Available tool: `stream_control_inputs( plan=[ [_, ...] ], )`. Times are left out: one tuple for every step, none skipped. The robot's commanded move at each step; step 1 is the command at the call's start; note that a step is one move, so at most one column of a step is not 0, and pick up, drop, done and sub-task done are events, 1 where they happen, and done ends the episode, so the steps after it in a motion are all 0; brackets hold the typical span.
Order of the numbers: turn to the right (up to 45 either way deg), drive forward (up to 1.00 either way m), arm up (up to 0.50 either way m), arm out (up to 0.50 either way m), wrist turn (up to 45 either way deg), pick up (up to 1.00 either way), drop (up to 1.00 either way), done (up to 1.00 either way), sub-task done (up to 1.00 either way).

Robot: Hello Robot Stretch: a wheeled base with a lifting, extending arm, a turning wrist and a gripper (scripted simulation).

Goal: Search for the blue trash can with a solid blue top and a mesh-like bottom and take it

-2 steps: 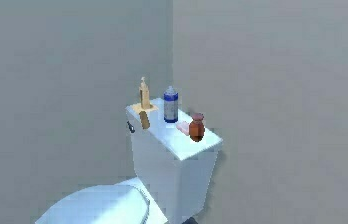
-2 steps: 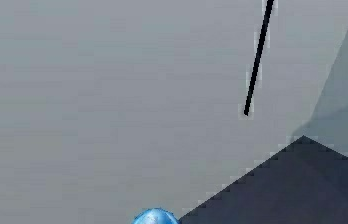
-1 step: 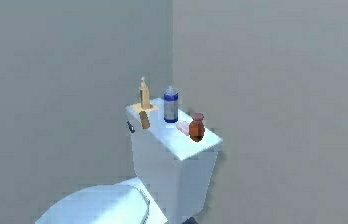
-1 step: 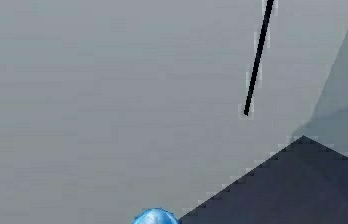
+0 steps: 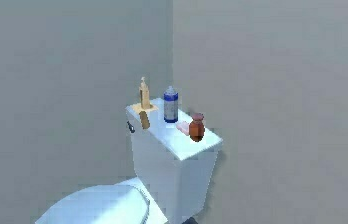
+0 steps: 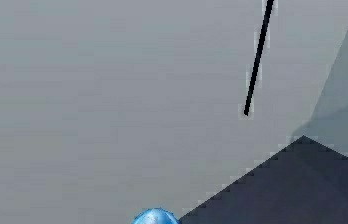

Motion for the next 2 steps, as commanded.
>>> stream_control_inputs(
  plan=[
    [0.0,0.00,0.00,0.00,0.0,1.00,0.00,0.00,0.00],
    [0.0,0.00,0.10,0.00,0.0,0.00,0.00,0.00,0.00]
  ],
)
